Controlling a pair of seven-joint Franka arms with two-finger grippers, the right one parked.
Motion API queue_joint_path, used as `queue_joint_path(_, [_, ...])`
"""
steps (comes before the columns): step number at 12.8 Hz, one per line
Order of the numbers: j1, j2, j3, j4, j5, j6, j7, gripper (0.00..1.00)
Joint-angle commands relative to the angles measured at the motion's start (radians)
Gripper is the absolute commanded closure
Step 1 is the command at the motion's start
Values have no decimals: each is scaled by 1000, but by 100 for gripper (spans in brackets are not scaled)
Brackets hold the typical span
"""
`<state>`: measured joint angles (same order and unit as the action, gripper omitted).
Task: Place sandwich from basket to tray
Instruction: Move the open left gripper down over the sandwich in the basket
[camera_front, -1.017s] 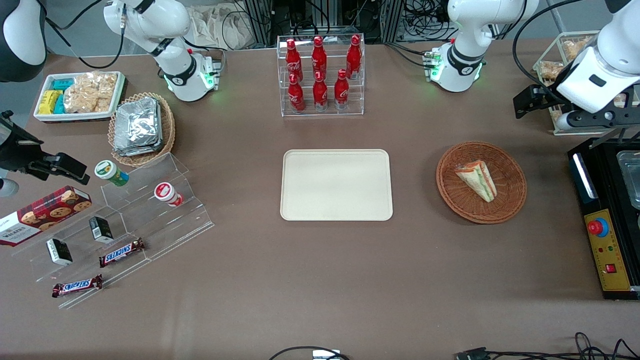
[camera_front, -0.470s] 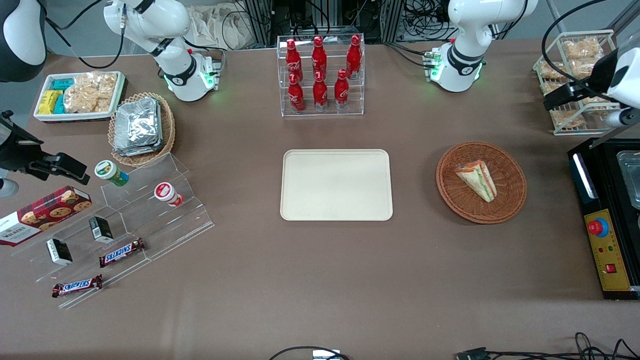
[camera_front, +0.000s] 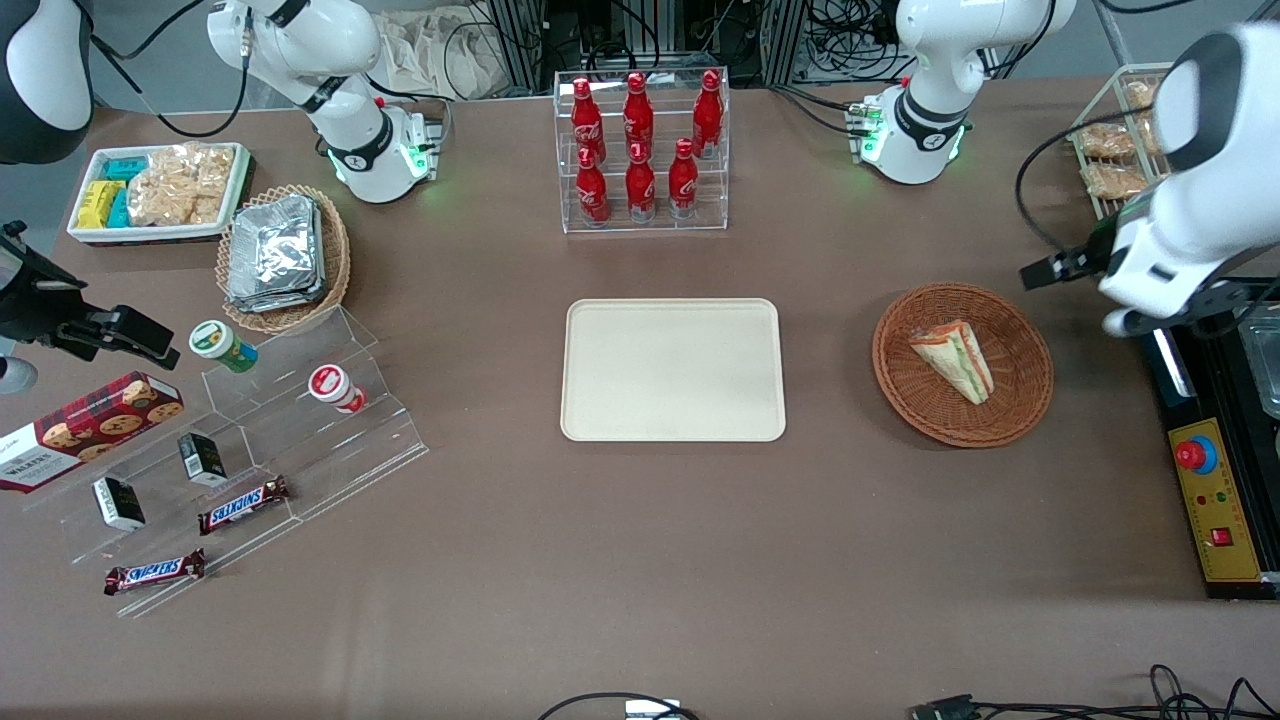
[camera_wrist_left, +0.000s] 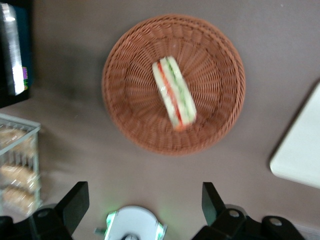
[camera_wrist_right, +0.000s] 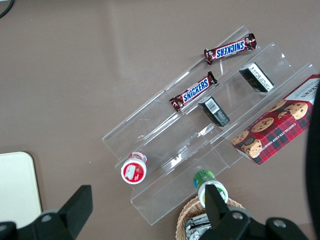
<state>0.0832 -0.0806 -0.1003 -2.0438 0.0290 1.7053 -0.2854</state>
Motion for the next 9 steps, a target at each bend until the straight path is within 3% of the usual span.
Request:
queue_joint_path(1, [-8,25,-4,-142,2,187,-31,0])
queue_joint_path(9, [-36,353,-4,-151,9,471,-162,1])
